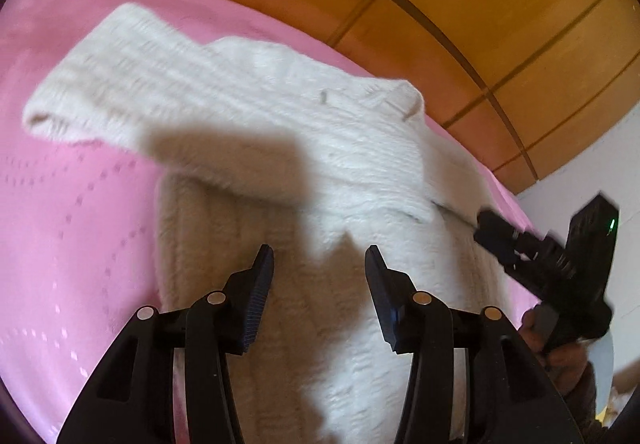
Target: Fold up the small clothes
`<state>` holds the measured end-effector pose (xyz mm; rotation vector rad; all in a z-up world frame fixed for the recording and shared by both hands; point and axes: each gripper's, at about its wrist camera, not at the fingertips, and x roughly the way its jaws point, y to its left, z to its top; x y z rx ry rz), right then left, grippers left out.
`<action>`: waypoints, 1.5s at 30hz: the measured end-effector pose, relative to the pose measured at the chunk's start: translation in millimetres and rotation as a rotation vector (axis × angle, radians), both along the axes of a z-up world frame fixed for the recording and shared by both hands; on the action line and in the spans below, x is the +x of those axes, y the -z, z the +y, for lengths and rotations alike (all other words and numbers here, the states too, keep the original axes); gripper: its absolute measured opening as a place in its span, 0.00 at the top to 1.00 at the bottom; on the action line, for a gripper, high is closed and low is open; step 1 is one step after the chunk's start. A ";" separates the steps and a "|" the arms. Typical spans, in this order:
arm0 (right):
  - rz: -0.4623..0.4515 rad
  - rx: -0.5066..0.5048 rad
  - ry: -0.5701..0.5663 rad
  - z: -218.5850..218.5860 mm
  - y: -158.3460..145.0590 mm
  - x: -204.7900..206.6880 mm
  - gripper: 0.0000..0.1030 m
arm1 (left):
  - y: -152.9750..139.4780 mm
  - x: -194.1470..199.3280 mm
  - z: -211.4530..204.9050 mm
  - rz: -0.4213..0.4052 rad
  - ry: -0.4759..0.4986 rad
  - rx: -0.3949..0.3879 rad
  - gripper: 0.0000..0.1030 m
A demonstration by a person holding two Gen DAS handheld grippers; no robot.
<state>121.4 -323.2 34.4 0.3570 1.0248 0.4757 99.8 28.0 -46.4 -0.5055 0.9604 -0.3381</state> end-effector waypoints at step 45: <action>-0.096 -0.262 0.365 -119.8 -8.0 22.8 0.41 | -18.7 38.2 98.1 0.061 -0.254 -0.249 0.44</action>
